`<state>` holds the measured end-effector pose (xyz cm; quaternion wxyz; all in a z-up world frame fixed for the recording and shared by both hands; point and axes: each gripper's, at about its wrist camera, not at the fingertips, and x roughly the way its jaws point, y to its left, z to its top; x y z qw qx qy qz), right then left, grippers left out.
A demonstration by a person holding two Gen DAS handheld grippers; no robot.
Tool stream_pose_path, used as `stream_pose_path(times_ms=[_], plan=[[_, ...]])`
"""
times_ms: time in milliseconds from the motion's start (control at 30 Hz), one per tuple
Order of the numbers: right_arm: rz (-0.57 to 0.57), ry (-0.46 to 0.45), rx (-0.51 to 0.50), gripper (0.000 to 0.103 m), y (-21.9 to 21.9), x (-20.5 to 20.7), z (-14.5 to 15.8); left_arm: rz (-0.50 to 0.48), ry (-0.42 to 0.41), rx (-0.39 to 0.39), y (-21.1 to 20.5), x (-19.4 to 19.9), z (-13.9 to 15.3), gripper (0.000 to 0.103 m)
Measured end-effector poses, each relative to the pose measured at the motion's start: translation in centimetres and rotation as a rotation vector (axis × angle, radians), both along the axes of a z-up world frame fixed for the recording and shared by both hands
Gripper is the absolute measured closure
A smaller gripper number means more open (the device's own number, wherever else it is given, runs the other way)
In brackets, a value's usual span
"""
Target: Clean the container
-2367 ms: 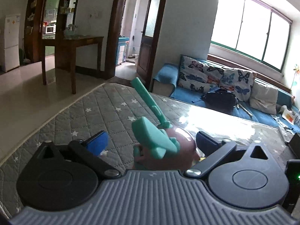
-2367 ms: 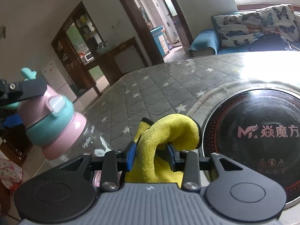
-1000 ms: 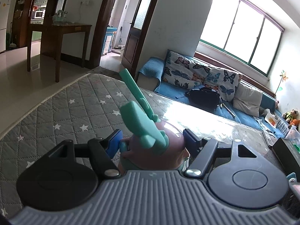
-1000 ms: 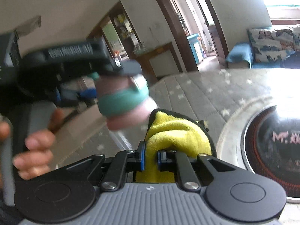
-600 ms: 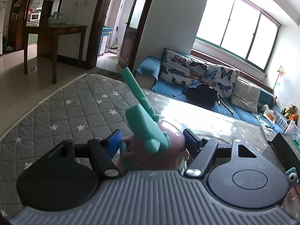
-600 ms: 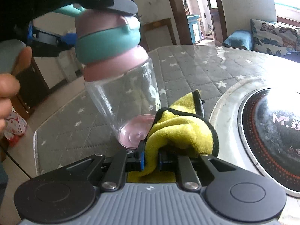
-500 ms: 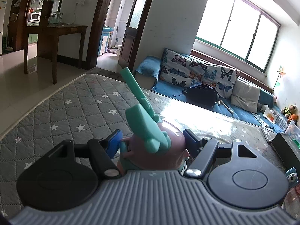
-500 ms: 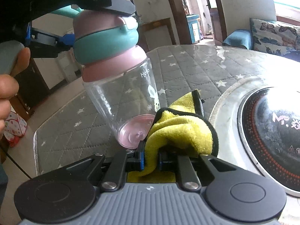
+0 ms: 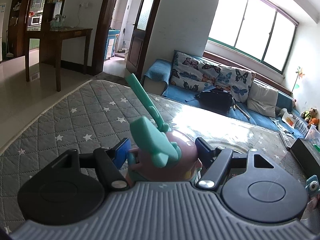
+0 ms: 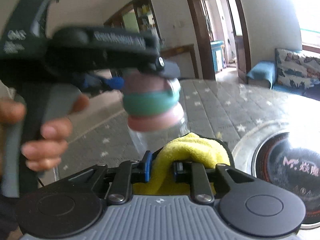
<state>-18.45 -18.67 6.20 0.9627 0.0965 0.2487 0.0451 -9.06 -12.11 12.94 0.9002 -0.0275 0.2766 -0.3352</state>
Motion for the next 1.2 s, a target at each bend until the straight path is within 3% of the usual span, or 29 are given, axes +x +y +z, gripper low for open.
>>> stream_pose_path(times_ms=[300,433,933,1200], plan=[[0.061,-0.090,-0.020,0.082,1.6,-1.5,2.8,-0.012,-0.006,0.009,0.3,-0.2,0.0,0.032],[0.101,-0.098,-0.059,0.082,2.8,-0.9,2.6,-0.017,-0.010,0.012,0.4,-0.3,0.0,0.032],[0.094,0.106,-0.022,0.082,2.8,0.7,-3.0,-0.023,-0.012,0.011,0.2,-0.7,-0.5,0.032],[0.106,0.141,-0.066,0.069,2.6,0.1,-3.4,-0.023,-0.015,0.015,0.6,-0.5,-0.3,0.032]])
